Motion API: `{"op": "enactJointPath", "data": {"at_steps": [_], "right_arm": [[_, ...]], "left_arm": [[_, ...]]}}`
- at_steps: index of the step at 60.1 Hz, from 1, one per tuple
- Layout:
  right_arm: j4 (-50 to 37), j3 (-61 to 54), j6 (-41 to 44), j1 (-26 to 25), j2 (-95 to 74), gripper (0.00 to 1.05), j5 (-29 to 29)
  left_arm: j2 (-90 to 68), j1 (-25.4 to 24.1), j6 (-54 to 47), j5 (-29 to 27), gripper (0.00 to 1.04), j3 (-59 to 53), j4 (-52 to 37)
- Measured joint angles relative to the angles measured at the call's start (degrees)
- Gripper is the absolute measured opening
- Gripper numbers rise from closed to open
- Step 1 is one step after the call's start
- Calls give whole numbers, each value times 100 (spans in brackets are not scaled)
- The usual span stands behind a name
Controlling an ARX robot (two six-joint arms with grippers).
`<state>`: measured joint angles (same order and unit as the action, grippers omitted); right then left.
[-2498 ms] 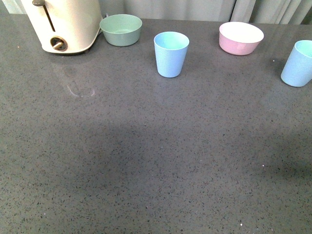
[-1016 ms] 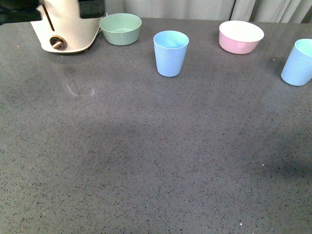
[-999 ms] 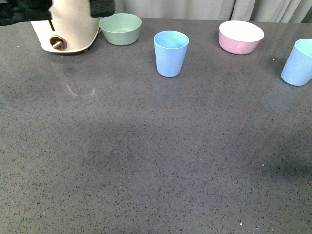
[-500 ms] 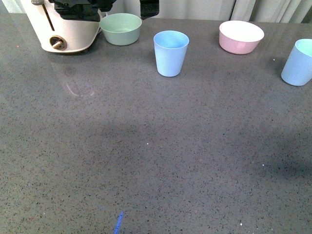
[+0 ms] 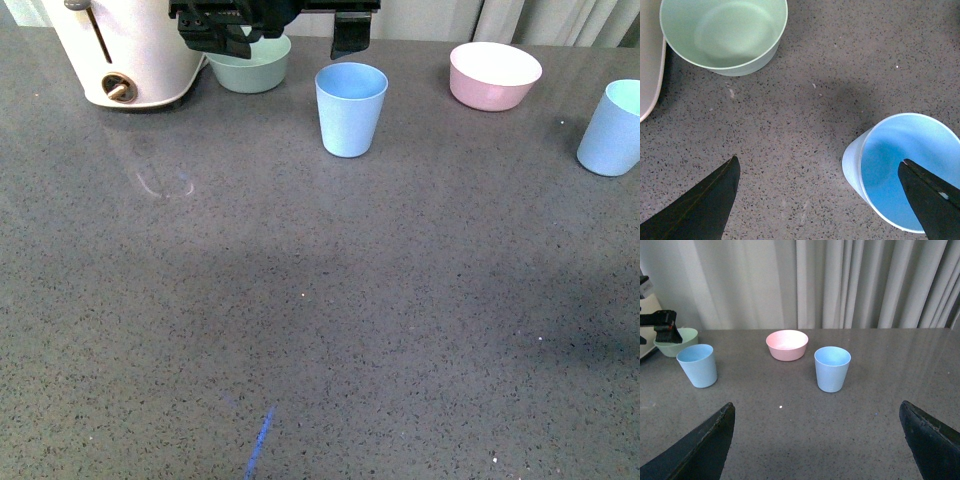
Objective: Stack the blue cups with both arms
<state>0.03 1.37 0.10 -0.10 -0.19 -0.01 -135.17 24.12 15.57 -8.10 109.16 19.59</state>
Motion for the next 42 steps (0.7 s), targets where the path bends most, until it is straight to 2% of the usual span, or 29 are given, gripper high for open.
{"op": "enactJointPath", "data": {"at_steps": [30, 32, 37, 42], "right_arm": [[0, 0, 0, 0, 0, 96, 2], [0, 0, 0, 0, 0, 96, 2], [0, 0, 0, 0, 0, 96, 2], [0, 0, 0, 0, 0, 96, 2]], "left_arm": [[-754, 125, -4, 79, 96, 1003, 656], [-789, 125, -20, 79, 94, 1049, 691], [-914, 133, -26, 79, 78, 1213, 809], [-1003, 140, -26, 101, 67, 1355, 914]]}}
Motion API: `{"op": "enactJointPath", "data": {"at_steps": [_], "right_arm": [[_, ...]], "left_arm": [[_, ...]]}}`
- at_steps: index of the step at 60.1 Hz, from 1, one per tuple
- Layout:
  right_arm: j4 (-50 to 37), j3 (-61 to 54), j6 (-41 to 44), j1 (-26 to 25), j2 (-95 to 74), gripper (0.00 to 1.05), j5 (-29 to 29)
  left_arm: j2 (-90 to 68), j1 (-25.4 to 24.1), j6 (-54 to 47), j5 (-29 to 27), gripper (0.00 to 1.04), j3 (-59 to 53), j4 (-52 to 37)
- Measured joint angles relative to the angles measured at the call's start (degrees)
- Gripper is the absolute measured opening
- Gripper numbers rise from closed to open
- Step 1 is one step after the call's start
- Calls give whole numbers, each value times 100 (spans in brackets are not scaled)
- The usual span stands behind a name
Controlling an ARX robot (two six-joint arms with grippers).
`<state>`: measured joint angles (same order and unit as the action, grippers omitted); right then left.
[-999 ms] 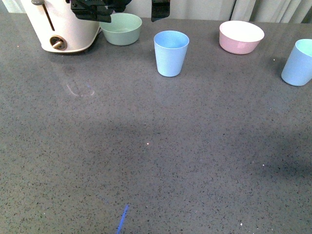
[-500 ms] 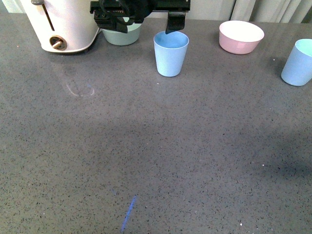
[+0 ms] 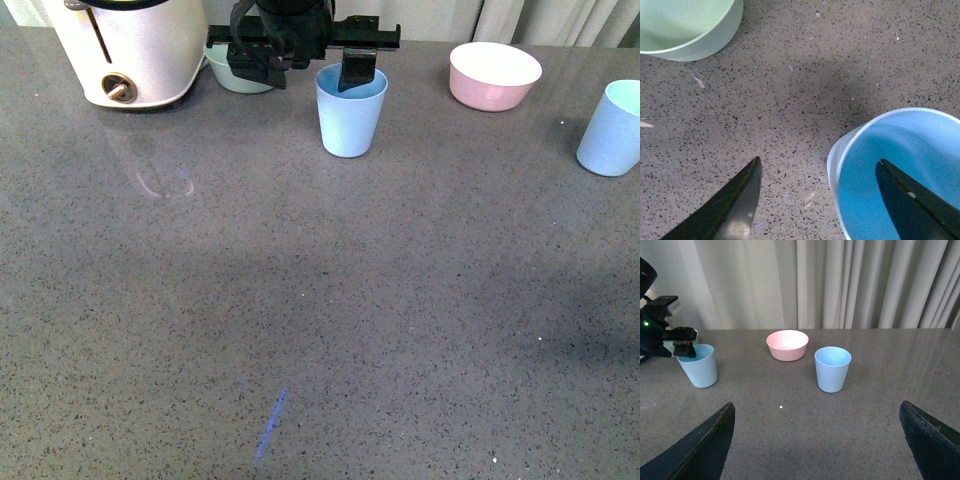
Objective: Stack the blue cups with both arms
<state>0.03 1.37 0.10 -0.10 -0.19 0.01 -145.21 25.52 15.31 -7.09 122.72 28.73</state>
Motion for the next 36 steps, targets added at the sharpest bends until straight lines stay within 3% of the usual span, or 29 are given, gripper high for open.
{"op": "enactJointPath", "data": {"at_steps": [26, 36], "right_arm": [[0, 0, 0, 0, 0, 96, 0], [0, 0, 0, 0, 0, 96, -2]], "left_arm": [[-234, 90, 280, 400, 2, 564, 658], [-133, 177, 614, 678, 2, 435, 741]]}}
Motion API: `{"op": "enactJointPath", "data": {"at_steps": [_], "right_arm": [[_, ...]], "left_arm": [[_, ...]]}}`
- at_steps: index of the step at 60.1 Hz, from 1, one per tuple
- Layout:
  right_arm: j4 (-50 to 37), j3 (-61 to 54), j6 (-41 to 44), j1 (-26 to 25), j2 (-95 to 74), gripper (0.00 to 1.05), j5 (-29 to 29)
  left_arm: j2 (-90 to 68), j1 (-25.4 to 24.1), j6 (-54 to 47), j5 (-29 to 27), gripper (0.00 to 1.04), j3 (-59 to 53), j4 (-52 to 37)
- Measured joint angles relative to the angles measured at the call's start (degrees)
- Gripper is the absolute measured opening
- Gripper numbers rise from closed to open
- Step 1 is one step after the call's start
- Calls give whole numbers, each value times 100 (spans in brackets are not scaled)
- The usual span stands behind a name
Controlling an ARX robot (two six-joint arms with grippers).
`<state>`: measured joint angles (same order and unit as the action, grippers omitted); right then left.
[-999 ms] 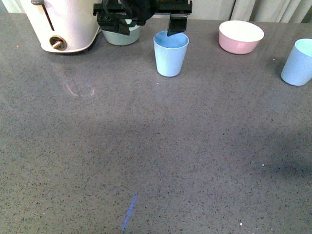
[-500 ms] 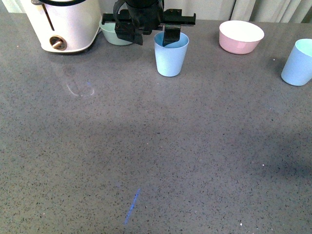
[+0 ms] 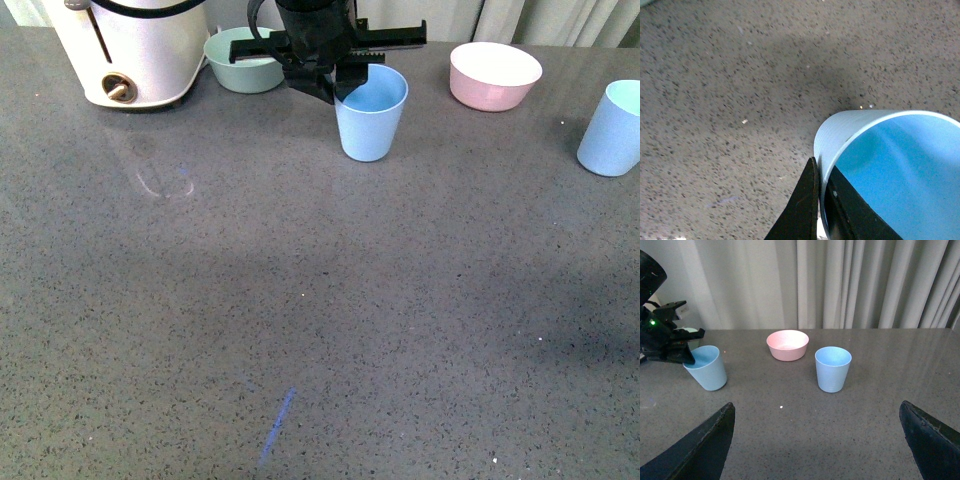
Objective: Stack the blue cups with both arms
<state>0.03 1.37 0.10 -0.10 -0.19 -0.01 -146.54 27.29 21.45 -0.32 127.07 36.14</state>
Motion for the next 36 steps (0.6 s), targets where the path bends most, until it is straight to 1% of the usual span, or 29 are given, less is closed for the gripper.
{"op": "enactJointPath", "data": {"at_steps": [7, 16, 24, 36], "right_arm": [[0, 0, 0, 0, 0, 96, 2], [0, 0, 0, 0, 0, 96, 2], [0, 0, 0, 0, 0, 96, 2], [0, 0, 0, 0, 0, 96, 2]], "left_arm": [[267, 131, 210, 81, 2, -398, -68], [994, 579, 308, 33, 2, -1290, -337], [1355, 863, 372, -24, 2, -1792, -540], [1386, 1080, 334, -105, 2, -1947, -483]]}}
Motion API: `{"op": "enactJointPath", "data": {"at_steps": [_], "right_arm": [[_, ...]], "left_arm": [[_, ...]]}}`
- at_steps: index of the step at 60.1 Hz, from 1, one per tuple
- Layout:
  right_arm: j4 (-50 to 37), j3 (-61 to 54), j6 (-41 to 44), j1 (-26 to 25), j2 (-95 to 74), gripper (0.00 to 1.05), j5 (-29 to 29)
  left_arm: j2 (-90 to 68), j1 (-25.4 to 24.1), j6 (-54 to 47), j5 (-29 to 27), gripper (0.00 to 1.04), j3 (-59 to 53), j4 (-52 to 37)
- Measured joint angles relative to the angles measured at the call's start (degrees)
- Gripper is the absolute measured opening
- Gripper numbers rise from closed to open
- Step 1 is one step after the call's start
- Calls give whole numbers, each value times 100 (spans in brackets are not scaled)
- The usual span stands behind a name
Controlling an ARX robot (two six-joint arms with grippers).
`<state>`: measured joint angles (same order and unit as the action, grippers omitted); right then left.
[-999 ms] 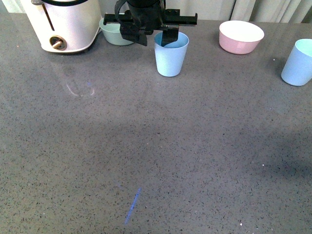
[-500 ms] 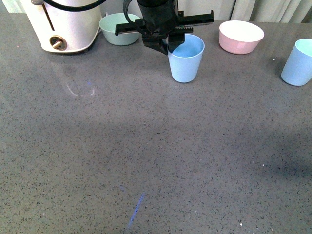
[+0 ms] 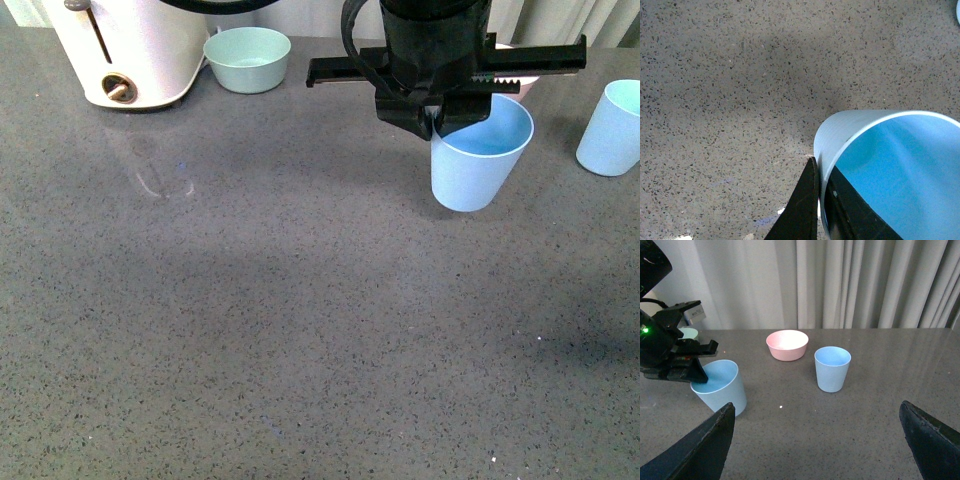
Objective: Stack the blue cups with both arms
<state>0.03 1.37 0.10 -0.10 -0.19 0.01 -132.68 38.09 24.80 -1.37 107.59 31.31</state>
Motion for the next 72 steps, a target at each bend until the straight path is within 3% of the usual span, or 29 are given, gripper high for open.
{"op": "enactJointPath", "data": {"at_steps": [15, 38, 72], "right_arm": [[0, 0, 0, 0, 0, 96, -2], [0, 0, 0, 0, 0, 96, -2], [0, 0, 0, 0, 0, 96, -2]], "left_arm": [[-323, 28, -26, -452, 2, 155, 229], [-358, 37, 0, -514, 3, 133, 251], [-92, 98, -7, -334, 88, -33, 153]]}}
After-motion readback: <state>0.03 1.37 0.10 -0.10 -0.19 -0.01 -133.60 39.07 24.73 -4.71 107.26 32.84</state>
